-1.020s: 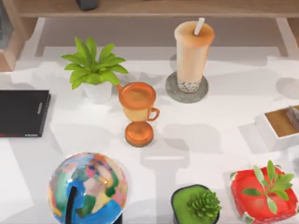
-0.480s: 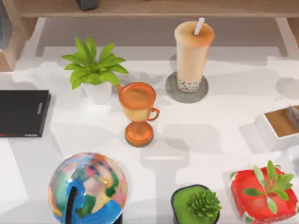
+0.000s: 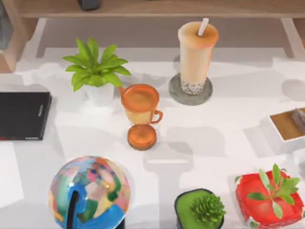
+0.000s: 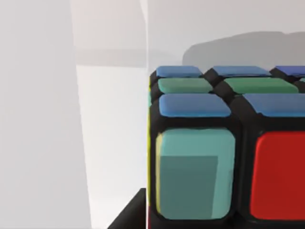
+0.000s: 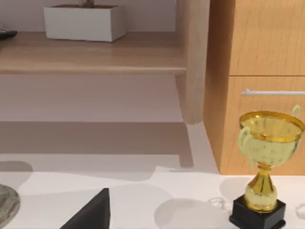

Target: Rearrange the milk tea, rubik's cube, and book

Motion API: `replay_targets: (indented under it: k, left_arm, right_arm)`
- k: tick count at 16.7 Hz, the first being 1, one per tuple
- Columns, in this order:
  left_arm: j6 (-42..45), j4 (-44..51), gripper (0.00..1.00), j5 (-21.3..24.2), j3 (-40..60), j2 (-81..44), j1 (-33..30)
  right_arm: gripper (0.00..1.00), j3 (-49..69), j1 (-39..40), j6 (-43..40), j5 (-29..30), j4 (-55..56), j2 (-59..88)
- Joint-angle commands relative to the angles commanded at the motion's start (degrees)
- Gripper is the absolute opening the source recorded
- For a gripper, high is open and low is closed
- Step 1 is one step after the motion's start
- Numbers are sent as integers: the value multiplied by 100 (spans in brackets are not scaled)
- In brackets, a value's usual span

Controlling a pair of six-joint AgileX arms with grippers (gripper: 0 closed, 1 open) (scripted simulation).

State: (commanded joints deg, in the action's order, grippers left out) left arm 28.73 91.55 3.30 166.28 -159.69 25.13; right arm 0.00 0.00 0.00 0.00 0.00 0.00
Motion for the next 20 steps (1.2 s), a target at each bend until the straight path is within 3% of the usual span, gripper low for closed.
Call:
replay_targets:
  k: [5,9,14,20]
  left_arm:
    - [15,-60,0,-45,-50,23,59]
    - [73,-825,0,-544,-489,416,516]
    - [124,-3041,0,-1514,-1319,1857,348]
    - [-267,-6650,0,-2654,-2952,3935,-1308]
  right_arm:
    - [100,0,0,0,0,0,0]
    - [100,0,0,0,0,0,0]
    - [100,0,0,0,0,0,0]
    - [100,0,0,0,0,0,0]
